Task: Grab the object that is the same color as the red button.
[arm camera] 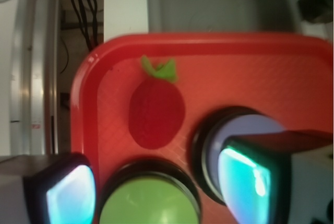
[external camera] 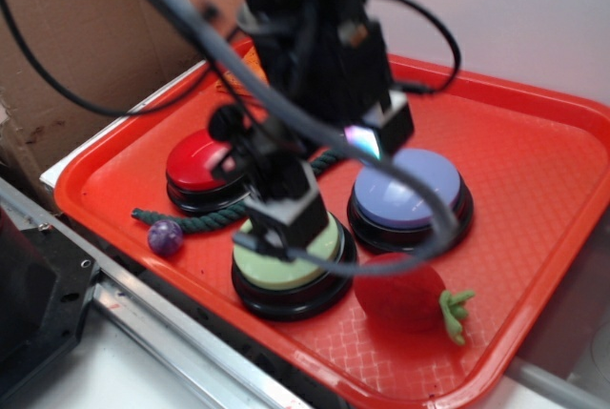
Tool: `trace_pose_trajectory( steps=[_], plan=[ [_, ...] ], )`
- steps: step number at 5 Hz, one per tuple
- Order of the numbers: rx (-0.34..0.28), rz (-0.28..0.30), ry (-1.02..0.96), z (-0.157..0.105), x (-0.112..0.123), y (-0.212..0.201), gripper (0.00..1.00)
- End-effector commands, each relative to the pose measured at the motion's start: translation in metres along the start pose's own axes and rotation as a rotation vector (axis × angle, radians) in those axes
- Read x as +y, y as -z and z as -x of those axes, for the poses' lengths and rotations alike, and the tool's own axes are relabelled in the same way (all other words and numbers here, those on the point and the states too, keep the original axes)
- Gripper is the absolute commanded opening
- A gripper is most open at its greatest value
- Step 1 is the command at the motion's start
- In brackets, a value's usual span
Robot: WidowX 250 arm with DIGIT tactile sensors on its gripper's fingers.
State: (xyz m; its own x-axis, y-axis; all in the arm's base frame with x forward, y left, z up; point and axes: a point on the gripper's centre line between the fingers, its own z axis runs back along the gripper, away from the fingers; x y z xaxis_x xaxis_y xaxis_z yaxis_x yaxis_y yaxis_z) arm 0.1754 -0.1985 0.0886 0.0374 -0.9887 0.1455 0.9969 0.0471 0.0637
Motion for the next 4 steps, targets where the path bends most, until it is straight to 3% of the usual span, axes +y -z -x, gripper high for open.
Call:
trace_pose_trajectory(
  steps=[1, 4],
  plan=[
    [0.018, -0.032, 0.015, -0.014, -0.011, 0.027, 1.0],
    [0.02, -0.038, 0.073, -0.021, -0.006, 0.055, 1.0]
  ],
)
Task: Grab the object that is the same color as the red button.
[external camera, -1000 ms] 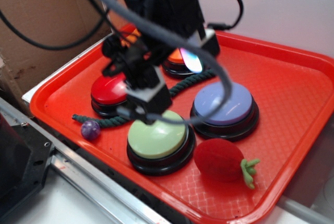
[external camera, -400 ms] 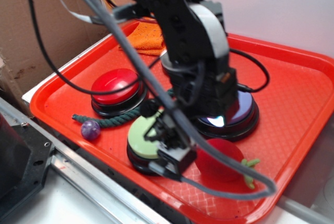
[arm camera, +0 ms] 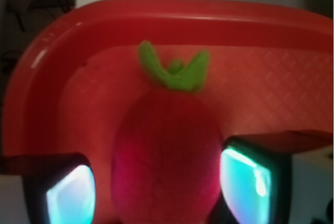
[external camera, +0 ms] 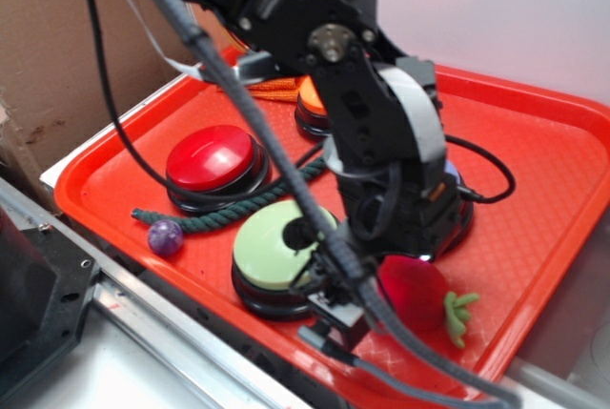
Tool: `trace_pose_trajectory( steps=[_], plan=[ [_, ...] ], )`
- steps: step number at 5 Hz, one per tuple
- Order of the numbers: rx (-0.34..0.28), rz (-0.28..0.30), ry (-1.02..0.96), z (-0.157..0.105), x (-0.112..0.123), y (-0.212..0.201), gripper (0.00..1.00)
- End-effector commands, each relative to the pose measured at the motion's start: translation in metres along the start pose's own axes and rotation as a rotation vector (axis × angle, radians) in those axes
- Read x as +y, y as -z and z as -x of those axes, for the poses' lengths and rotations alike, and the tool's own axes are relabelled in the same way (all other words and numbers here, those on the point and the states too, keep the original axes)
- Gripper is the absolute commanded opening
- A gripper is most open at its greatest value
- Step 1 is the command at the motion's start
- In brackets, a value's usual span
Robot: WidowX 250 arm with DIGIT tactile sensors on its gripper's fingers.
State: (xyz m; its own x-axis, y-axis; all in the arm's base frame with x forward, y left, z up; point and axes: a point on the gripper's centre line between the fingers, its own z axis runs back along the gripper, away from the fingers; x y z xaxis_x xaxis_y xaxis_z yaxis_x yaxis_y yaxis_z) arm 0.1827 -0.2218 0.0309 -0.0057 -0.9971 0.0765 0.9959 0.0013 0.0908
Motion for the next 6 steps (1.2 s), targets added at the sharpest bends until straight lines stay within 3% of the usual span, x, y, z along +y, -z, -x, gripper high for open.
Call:
trace_pose_trajectory(
  steps=[1, 2, 3, 4, 5, 6],
  plan=[
    [-0.043, -0.013, 0.024, -0.008, -0.007, -0.003, 1.0],
    [-0.024, -0.031, 0.014, -0.008, -0.008, 0.0, 0.2],
    [-0.036, -0.038, -0.002, -0.007, -0.007, -0.003, 0.0],
    [-0.038, -0.065, -0.04, 0.0, -0.007, -0.017, 0.0],
    [-0.031, -0.004, -0.228, 0.014, -0.001, -0.05, 0.0],
    [-0.013, 0.01, -0.48, 0.047, 0.009, -0.09, 0.0]
  ],
)
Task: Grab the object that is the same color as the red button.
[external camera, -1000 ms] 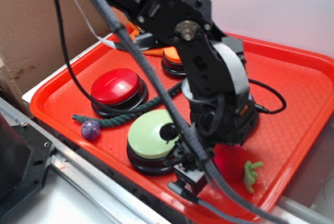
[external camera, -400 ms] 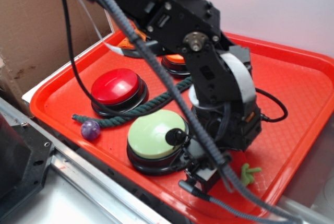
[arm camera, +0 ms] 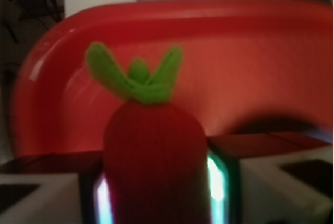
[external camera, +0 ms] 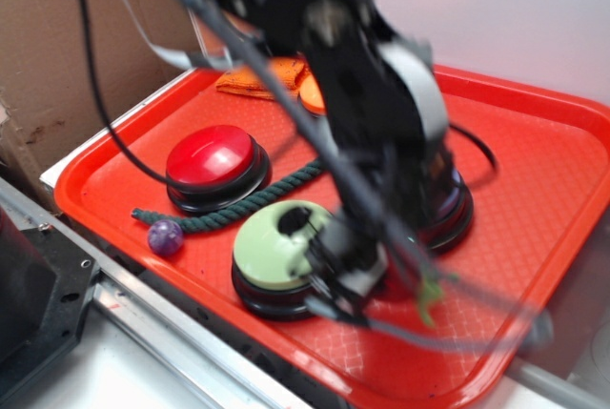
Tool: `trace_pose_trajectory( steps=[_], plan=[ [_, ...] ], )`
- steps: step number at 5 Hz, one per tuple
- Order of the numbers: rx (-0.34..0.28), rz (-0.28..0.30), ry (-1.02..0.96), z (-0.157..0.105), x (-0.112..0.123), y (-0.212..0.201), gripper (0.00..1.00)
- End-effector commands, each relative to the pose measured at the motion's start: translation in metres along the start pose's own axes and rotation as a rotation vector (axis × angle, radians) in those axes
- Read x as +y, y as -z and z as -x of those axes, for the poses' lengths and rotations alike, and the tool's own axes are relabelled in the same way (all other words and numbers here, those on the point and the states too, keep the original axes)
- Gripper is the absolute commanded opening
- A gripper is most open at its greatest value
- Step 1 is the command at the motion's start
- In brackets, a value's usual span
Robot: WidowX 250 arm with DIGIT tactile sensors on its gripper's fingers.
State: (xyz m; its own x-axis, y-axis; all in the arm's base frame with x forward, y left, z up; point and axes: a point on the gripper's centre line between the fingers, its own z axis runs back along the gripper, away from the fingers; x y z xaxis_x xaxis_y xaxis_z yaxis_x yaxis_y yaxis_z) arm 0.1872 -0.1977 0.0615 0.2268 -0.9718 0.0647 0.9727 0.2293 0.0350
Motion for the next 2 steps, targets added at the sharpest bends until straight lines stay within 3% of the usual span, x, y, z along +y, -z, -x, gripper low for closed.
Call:
trace_pose_trajectory(
  steps=[1, 2],
  plan=[
    [-0.079, 0.028, -0.505, 0.059, 0.018, -0.092, 0.0],
    [-0.026, -0.047, -0.749, 0.076, 0.023, -0.117, 0.0]
  ],
)
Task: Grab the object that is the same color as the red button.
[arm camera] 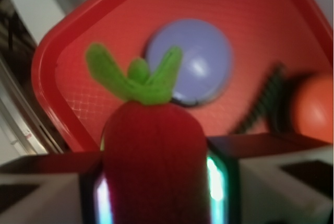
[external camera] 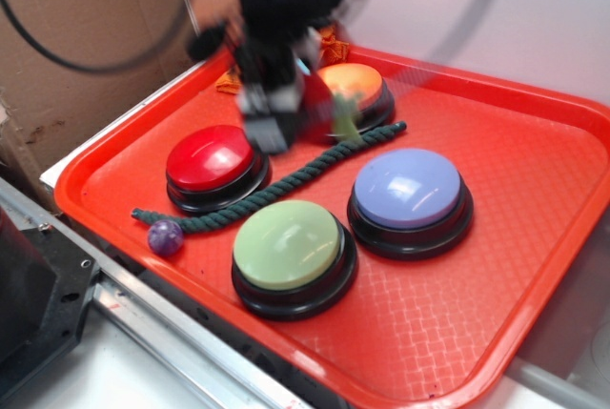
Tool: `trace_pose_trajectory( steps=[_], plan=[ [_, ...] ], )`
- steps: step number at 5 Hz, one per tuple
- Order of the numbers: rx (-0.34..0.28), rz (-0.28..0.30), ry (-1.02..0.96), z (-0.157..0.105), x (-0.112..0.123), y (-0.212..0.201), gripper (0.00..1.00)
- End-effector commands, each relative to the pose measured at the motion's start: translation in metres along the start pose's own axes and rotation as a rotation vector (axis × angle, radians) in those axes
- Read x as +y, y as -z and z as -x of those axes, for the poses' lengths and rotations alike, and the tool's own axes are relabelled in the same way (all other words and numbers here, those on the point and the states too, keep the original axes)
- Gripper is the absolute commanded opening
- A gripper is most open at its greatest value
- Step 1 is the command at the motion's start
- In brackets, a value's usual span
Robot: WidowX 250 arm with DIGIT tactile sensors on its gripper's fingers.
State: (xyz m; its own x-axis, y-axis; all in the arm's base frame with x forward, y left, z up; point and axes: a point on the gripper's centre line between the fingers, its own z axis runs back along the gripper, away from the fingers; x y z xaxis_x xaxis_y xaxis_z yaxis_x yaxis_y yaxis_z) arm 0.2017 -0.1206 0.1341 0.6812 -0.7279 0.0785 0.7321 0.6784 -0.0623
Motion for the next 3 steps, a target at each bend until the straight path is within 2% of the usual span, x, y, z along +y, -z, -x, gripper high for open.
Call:
trace_pose_trajectory(
  steps=[1, 2, 3],
  plan=[
    [0.007, -0.18, -0.471, 0.025, 0.002, -0.058, 0.0],
    [0.02, -0.212, -0.648, 0.032, 0.01, -0.068, 0.0],
    [0.019, -0.08, -0.633, 0.032, 0.024, -0.063, 0.0]
  ],
)
